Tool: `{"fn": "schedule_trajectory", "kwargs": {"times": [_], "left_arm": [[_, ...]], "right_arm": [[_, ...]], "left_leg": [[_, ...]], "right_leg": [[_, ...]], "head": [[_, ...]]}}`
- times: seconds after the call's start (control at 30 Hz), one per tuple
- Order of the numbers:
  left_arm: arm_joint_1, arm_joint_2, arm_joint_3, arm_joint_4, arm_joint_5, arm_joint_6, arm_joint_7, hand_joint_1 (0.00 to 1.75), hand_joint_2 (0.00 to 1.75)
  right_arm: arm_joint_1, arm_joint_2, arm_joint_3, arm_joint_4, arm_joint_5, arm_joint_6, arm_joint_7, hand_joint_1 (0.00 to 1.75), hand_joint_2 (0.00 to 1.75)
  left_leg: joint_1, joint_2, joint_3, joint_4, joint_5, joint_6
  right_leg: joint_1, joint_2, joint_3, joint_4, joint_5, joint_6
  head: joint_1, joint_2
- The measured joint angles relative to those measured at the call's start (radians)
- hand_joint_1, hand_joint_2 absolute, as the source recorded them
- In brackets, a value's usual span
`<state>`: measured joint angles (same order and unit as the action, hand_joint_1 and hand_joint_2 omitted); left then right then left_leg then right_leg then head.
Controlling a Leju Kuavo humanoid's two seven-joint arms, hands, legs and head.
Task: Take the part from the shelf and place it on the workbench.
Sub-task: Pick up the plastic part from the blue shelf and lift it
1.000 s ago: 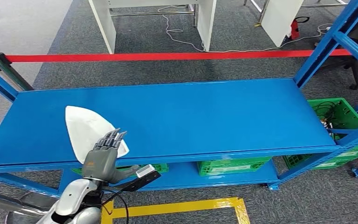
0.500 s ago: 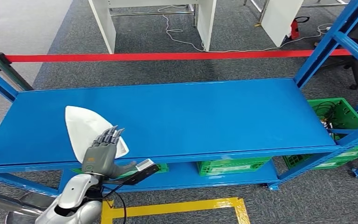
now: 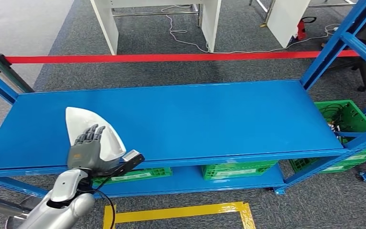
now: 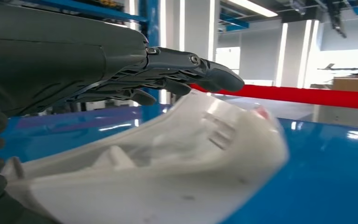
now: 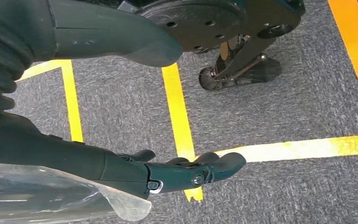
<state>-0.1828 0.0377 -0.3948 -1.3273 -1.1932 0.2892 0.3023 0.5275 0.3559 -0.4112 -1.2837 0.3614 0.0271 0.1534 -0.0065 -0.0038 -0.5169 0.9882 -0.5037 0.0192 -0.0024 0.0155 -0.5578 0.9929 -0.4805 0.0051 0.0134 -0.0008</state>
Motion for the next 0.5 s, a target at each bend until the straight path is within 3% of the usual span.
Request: {"fn": "schedule_trajectory", "kwargs": {"times": [0.23, 0.27, 0.3, 0.37, 0.4, 0.43, 0.5], "left_arm": [[-0.021, 0.020, 0.040, 0.028, 0.000, 0.003, 0.006, 0.06, 1.75], [-0.022, 0.021, 0.041, 0.031, 0.000, 0.004, 0.007, 0.20, 1.75], [-0.023, 0.022, 0.043, 0.033, 0.000, 0.005, 0.008, 0.48, 1.75], [-0.025, 0.025, 0.048, 0.039, 0.000, 0.006, 0.013, 1.27, 1.75], [-0.026, 0.028, 0.052, 0.044, -0.001, 0.006, 0.015, 1.57, 1.75], [-0.026, 0.030, 0.056, 0.048, -0.001, 0.006, 0.017, 1.71, 1.75], [-0.027, 0.036, 0.066, 0.057, -0.001, 0.006, 0.020, 1.75, 1.75]], "right_arm": [[0.000, 0.000, 0.000, 0.001, 0.003, 0.000, 0.001, 0.00, 1.75], [0.000, 0.000, 0.000, 0.001, 0.003, 0.000, 0.001, 0.00, 1.75], [0.000, 0.000, 0.000, 0.001, 0.003, 0.000, 0.001, 0.00, 1.75], [0.000, 0.000, 0.000, 0.001, 0.003, 0.000, 0.001, 0.00, 1.75], [0.000, 0.000, 0.000, 0.001, 0.003, 0.000, 0.002, 0.00, 1.75], [0.001, 0.000, 0.000, 0.001, 0.004, 0.000, 0.003, 0.00, 1.75], [0.001, 0.000, 0.000, 0.001, 0.005, 0.000, 0.008, 0.00, 1.75]], "left_leg": [[0.000, 0.000, 0.000, 0.000, 0.000, 0.000], [0.000, 0.000, 0.000, 0.000, 0.000, 0.000], [0.000, 0.000, 0.000, 0.000, 0.000, 0.000], [0.000, 0.000, 0.000, 0.000, 0.000, 0.000], [0.000, 0.000, 0.000, 0.000, 0.000, 0.000], [0.000, 0.000, 0.000, 0.000, 0.000, 0.000], [0.000, 0.000, 0.000, 0.000, 0.000, 0.000]], "right_leg": [[0.000, 0.000, 0.000, 0.000, 0.000, 0.000], [0.000, 0.000, 0.000, 0.000, 0.000, 0.000], [0.000, 0.000, 0.000, 0.000, 0.000, 0.000], [0.000, 0.000, 0.000, 0.000, 0.000, 0.000], [0.000, 0.000, 0.000, 0.000, 0.000, 0.000], [0.000, 0.000, 0.000, 0.000, 0.000, 0.000], [0.000, 0.000, 0.000, 0.000, 0.000, 0.000]], "head": [[0.000, 0.000], [0.000, 0.000], [0.000, 0.000], [0.000, 0.000], [0.000, 0.000], [0.000, 0.000], [0.000, 0.000]]}}
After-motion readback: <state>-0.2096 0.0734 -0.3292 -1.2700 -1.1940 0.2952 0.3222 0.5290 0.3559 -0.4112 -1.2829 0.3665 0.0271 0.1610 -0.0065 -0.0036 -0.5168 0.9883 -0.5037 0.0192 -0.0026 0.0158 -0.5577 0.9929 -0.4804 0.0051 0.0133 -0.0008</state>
